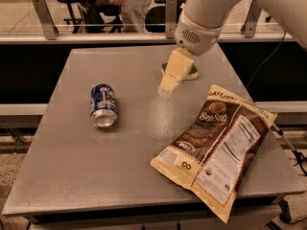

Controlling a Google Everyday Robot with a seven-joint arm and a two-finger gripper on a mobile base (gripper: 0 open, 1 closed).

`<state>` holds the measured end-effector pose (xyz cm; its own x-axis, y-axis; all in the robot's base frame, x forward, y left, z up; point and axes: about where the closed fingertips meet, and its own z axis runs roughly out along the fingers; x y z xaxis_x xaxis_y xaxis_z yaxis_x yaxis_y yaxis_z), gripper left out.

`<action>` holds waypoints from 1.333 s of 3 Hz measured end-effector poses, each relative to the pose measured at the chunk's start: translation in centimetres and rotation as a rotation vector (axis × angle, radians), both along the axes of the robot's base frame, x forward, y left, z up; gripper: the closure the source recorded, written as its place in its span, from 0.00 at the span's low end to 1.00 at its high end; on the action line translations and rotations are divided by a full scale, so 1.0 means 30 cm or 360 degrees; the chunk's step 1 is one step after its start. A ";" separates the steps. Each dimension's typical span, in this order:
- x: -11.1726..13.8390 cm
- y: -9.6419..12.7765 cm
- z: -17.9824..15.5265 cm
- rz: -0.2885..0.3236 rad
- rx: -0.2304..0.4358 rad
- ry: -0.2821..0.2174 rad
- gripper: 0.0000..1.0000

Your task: Pick pepsi can

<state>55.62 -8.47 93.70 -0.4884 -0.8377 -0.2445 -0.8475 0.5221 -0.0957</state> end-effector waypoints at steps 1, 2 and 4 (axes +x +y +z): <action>0.092 0.196 -0.055 -0.0196 -0.0001 0.0085 0.00; 0.119 0.284 -0.072 -0.0277 0.0001 0.0119 0.00; 0.086 0.462 -0.078 -0.0527 -0.0049 0.0076 0.00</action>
Offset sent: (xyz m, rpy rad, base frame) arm 0.0399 0.1124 -0.0283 -0.0170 0.1248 -0.2383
